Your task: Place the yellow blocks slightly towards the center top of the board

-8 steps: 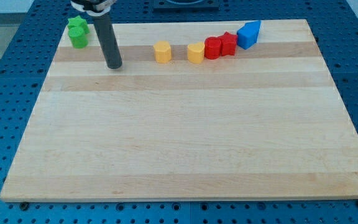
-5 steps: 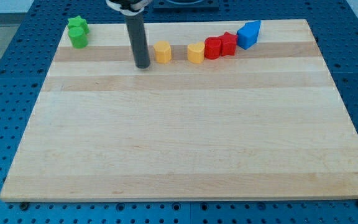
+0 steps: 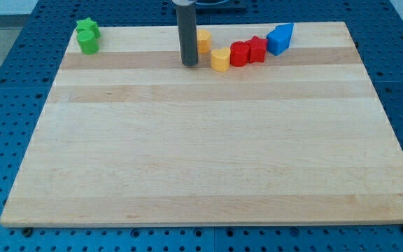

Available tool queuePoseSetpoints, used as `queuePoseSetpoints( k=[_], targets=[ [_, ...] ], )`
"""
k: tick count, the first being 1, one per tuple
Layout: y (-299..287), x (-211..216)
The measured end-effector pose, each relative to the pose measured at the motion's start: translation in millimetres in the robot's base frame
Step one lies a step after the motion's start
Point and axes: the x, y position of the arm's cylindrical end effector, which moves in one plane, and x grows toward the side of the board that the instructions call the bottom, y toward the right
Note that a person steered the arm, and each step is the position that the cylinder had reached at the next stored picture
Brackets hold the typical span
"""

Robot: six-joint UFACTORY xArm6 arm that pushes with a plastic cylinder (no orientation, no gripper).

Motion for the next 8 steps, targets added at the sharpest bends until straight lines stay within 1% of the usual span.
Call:
queuePoseSetpoints(
  k=[1,2,4,5,6,7,8],
  targets=[
    [36,33],
    [57,23],
    [48,-41],
    [48,-56],
    [48,-57],
    [37,-43],
    [26,-55]
  ],
)
